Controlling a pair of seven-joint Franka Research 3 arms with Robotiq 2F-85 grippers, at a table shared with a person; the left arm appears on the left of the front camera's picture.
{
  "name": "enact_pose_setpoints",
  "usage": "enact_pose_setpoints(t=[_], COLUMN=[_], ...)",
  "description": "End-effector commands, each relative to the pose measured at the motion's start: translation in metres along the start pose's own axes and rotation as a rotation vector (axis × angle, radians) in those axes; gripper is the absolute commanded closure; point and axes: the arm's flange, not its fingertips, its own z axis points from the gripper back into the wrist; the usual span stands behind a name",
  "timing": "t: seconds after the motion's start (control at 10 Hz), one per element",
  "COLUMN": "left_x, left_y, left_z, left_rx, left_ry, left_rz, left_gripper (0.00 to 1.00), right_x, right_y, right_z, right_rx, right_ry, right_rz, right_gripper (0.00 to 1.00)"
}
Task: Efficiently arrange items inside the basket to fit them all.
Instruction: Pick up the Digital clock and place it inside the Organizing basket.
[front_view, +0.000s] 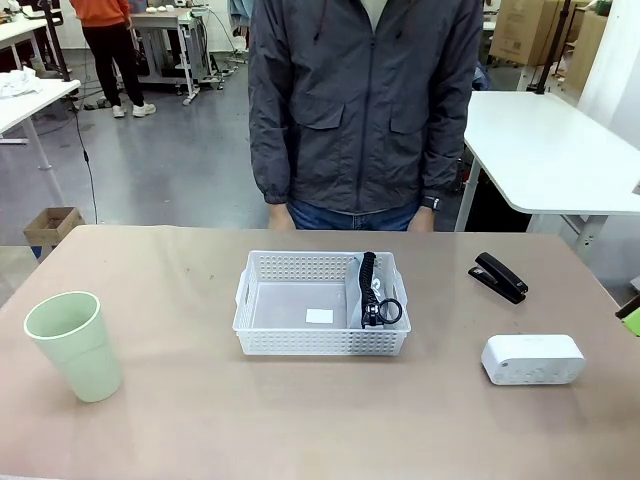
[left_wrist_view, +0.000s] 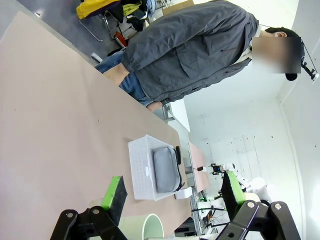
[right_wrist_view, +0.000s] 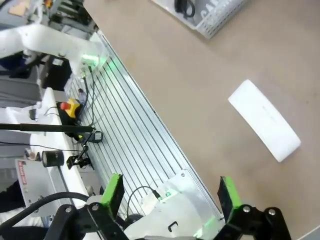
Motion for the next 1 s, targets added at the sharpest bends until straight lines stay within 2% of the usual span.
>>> enact_pose_setpoints(t=[0.0,0.1,0.2,0.5,0.8,0.9], left_x=[0.0,0.0,0.0,0.0,0.0,0.0], left_y=[-0.003,-0.003,-0.003,-0.003,-0.003,-0.003], left_z=[0.002,0.002,0.002,0.002,0.002,0.002], left_rx=[-0.009,-0.009,-0.009,-0.009,-0.009,-0.009], left_ry=[0.006,0.006,0.006,0.006,0.006,0.006], left_rz=[-0.006,-0.006,-0.006,-0.006,-0.006,-0.006], left_gripper=[0.0,0.0,0.0,0.0,0.0,0.0], right_x=[0.022,0.037,0.047,0.055,0.058,0.061], right_y=[0.003,-0.005,-0.008,-0.005,-0.002,-0.005], right_z=[-0.015,-0.026,-0.041,-0.071,-0.072,-0.077], right_rx=[-0.114,-0.189,-0.248,-0.342,-0.487,-0.378], right_ry=[0.102,0.092,0.173,0.305,0.305,0.296], right_rz=[-0.035,-0.164,-0.232,-0.339,-0.431,-0.358], right_gripper=[0.0,0.0,0.0,0.0,0.0,0.0])
